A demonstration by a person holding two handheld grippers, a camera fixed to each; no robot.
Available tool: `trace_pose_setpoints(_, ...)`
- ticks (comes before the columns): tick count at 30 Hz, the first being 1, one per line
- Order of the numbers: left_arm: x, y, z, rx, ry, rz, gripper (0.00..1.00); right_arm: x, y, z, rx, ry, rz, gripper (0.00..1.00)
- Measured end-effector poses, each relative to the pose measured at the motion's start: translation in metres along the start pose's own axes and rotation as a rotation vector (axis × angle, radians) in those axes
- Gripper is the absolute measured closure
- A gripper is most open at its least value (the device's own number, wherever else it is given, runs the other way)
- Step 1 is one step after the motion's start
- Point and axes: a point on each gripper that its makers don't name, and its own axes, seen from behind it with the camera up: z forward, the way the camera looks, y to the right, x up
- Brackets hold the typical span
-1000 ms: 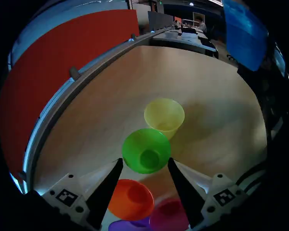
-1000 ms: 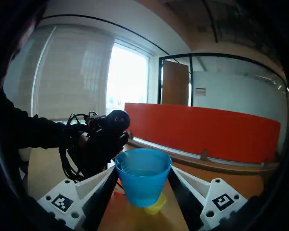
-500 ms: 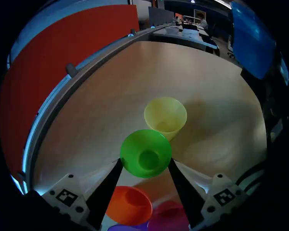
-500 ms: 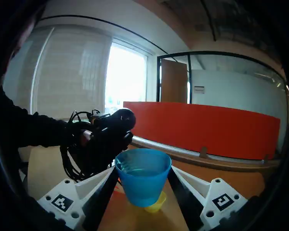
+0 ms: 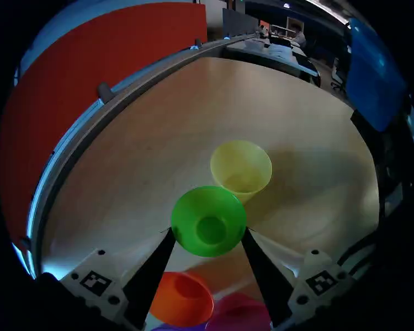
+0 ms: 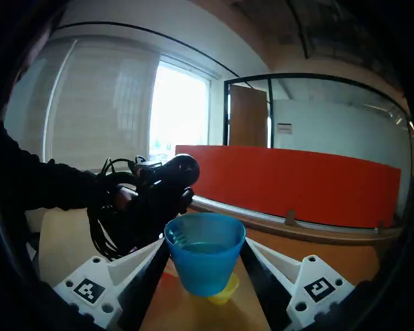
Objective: Pour water
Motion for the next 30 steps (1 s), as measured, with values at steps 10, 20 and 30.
trace_pose_setpoints(10, 0.0016, 0.0016, 0.0049, -0.001, -0.012, -0.018, 0.14, -0.0011, 0.0003, 0.0004, -0.001, 0.000, -0.001, 0.11)
trace_pose_setpoints(20, 0.0035, 0.0009, 0.0060, -0.001, -0.010, -0.022, 0.14, -0.0025, 0.0001, 0.0009, 0.001, -0.002, -0.001, 0.11)
trace_pose_setpoints(30, 0.0042, 0.0013, 0.0018, 0.003, 0.003, -0.001, 0.15, 0.0006, -0.0008, 0.0010, 0.001, -0.003, -0.004, 0.11)
